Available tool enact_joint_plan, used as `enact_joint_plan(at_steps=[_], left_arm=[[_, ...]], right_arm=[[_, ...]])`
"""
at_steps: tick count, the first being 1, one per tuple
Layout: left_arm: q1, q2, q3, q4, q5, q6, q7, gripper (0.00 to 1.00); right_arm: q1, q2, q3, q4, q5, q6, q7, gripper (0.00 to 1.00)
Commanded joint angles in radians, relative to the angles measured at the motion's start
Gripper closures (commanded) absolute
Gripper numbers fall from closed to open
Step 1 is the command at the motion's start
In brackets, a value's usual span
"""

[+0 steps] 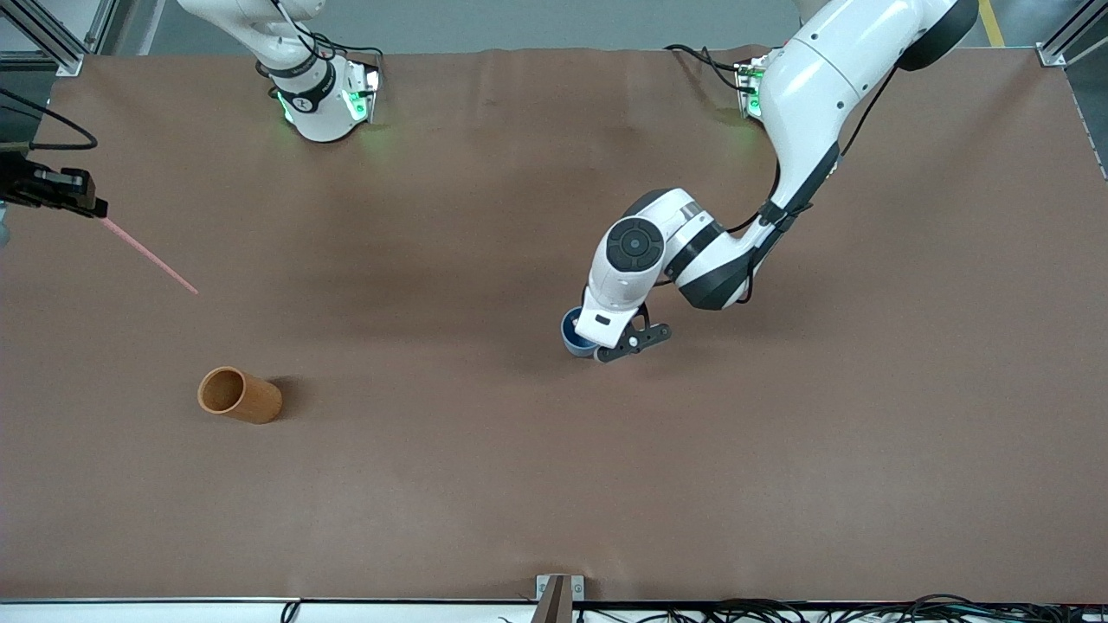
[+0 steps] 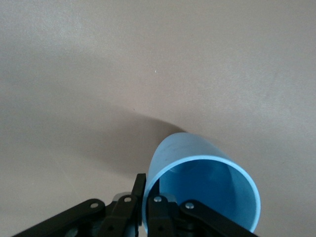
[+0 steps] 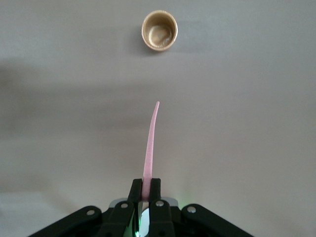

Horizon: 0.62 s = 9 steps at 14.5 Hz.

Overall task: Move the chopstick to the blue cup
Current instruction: 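Pull the chopstick from the orange cup while the left gripper moves the blue cup, then release the blue cup and withdraw the left gripper while the right gripper carries the chopstick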

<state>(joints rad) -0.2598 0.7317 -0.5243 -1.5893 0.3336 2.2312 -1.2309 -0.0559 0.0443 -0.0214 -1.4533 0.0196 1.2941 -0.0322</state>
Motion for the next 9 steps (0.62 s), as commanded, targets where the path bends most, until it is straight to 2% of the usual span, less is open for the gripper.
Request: enact_joint_plan(at_steps=[1,3,4,5,7,9], left_arm=[[0.005,0.023,-0.014,0.028,0.033,-0.008,-0.024,0.8],[0.008,0.015,-0.014,0.028,0.038,-0.008,-0.012,0.21],[0.013,0.003,-0.017,0.028,0.038,-0.013,-0.013,0.06],[0.02,-0.033,-0.017,0.023,0.038,-0.022,-0.009,0.04],[0.051,-0.122,-0.014,0.022,0.036,-0.121,0.046,0.0],[0.074,-0.22,0.0,0.014,0.009,-0.206,0.155,0.0]], right_arm=[[-0.025,-0.043,0.009,-0.055,0.011,0.007,-0.009,0.94],[-0.025,-0.04,0.011,-0.056,0.011,0.034,-0.009,0.93],[-0.027,-0.038,0.009,-0.055,0.011,0.039,-0.009,0.93],[-0.027,-0.038,0.009,-0.055,0.008,0.04,-0.009,0.93],[-0.022,-0.037,0.011,-0.055,0.007,0.054,-0.009,0.93],[-0.012,-0.037,0.015,-0.052,0.011,0.059,0.004,0.93]])
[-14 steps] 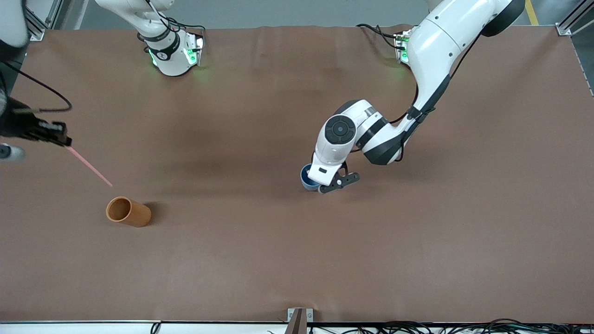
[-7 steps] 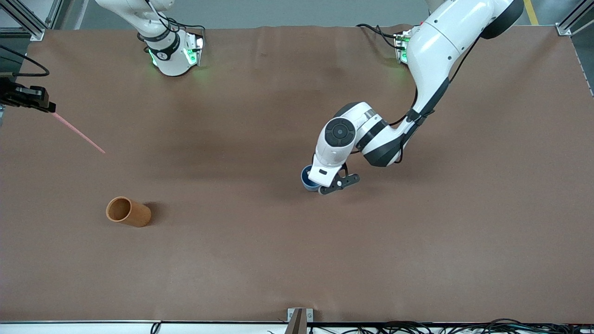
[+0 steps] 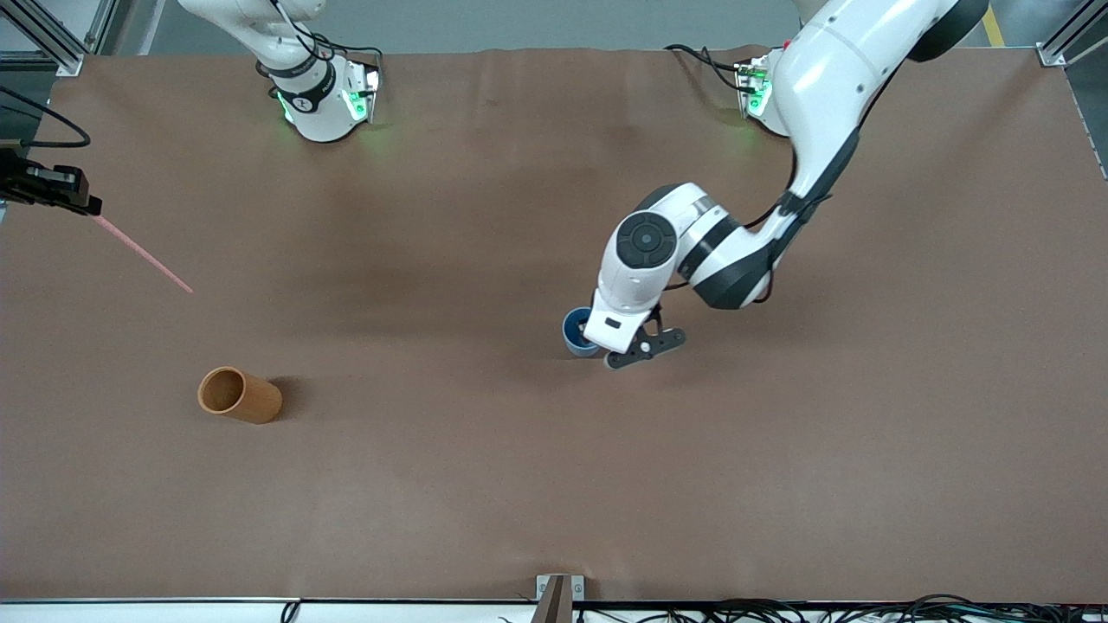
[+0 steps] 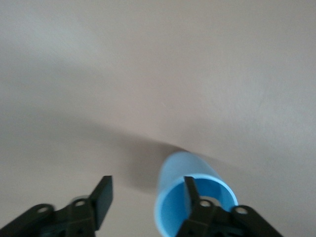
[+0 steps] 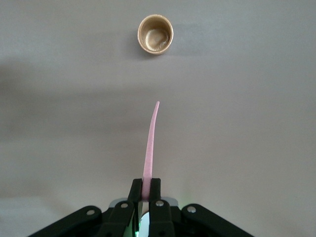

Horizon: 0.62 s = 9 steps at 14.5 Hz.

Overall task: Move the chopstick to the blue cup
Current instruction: 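Release the blue cup and withdraw the left gripper while the right gripper carries the chopstick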

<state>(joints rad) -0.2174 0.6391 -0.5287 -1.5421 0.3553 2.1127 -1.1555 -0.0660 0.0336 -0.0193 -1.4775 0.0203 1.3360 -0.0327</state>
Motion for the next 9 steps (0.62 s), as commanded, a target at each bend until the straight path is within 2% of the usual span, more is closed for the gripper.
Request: enact_joint_plan(at_steps=[1,5,9], left_arm=[[0.041,-0.168,0.034,-0.033,-0.047,-0.121,0.13,0.0],[0.041,-0.338,0.224,-0.041,-0.231,-0.224,0.478,0.0],[0.041,-0.465,0.416,-0.032,-0.341,-0.322,0.866,0.0]], right_arm=[[0.021,-0.027,0.015,-0.026,0.015,0.026,0.01,0.93],[0.2,-0.017,0.016,-0.02,0.015,0.124,0.254,0.93],[0.424,0.102,0.016,0.047,0.039,0.23,0.641,0.94]])
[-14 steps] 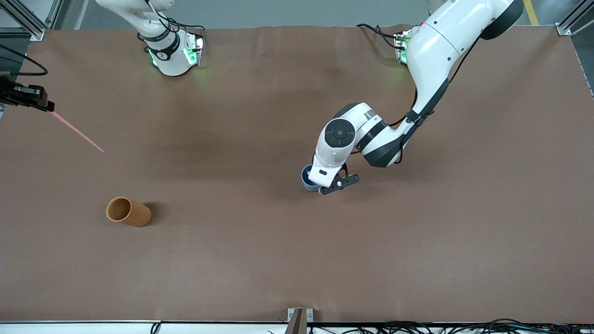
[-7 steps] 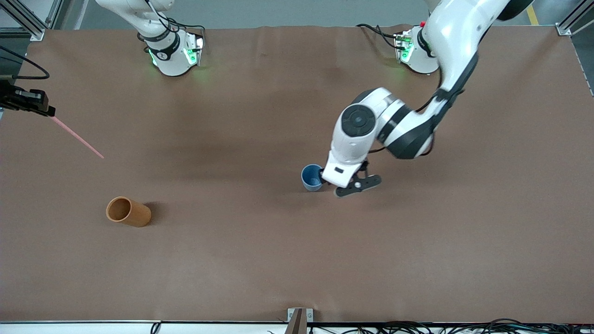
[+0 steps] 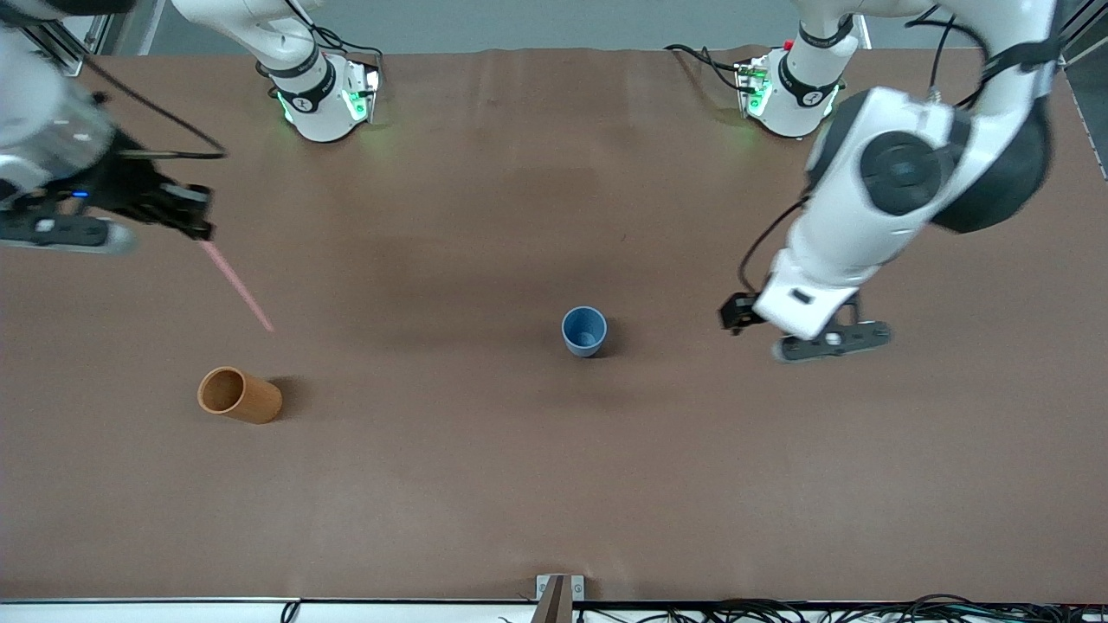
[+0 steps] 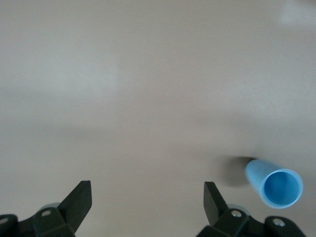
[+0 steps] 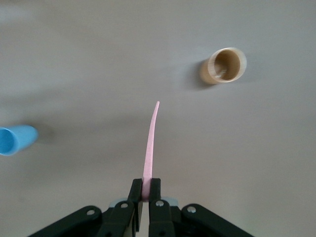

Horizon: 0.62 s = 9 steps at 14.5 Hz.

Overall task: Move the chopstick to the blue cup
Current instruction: 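Release the blue cup and withdraw the left gripper while the right gripper carries the chopstick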

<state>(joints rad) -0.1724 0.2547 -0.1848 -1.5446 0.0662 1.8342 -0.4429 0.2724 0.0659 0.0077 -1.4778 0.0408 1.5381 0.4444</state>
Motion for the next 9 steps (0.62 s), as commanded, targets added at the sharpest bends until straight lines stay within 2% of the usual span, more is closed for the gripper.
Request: enact_joint_plan(at_steps=[1,3,6,9], left_arm=[[-0.003,-0.107,0.103,-0.028,-0.062,-0.076,0.226,0.0],[0.054,-0.167,0.107,-0.028,-0.06,-0.128,0.324,0.0],[0.079,-0.244,0.111,-0.025,-0.066,-0.206,0.409,0.0],[0.093,-0.279,0.11,0.01,-0.077,-0.269,0.391,0.0]], right_arm=[[0.138,0.11,-0.011,0.088,0.019,0.045,0.242,0.94],[0.232,0.19,-0.011,0.161,0.019,0.091,0.385,0.94],[0.347,0.303,-0.009,0.241,0.027,0.193,0.558,0.96],[0.398,0.405,-0.009,0.33,0.109,0.259,0.652,0.96]])
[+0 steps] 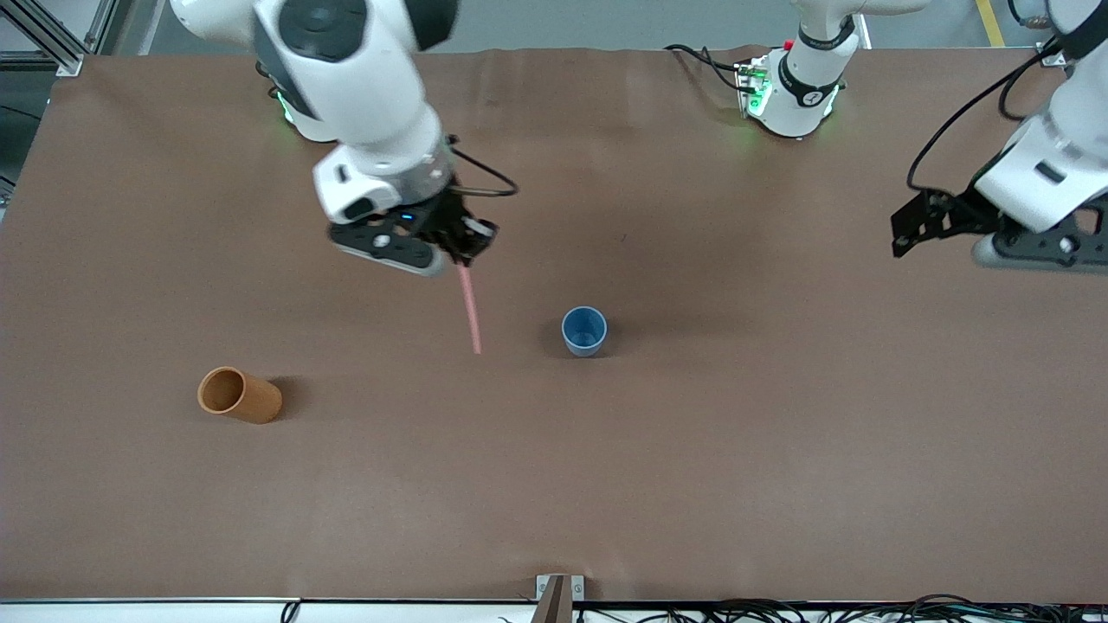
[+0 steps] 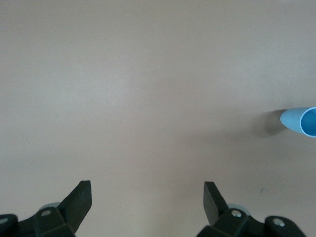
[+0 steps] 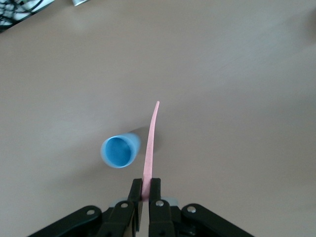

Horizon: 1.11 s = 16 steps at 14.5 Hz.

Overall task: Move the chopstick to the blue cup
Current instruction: 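Carry the chopstick over the blue cup with the right gripper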

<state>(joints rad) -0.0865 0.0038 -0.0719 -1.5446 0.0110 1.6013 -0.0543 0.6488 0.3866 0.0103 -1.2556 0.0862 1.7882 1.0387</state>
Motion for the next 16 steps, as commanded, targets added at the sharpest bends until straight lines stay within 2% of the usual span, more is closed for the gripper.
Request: enact_joint_plan(at_steps=[1,3,16], left_arm=[[0.007,-0.021,0.001,0.038,-0.038,-0.055,0.002,0.0],[0.007,-0.019,0.003,0.046,-0.048,-0.064,0.017,0.0],[0.005,-0.016,0.021,0.041,-0.039,-0.086,0.001,0.0]], right_arm=[[0.035,0.101,-0.012,0.116,0.099,0.049,0.093,0.97],[0.064,0.12,-0.013,0.114,0.133,0.095,0.129,0.97],[0.144,0.212,-0.015,0.074,0.124,0.097,0.127,0.93]])
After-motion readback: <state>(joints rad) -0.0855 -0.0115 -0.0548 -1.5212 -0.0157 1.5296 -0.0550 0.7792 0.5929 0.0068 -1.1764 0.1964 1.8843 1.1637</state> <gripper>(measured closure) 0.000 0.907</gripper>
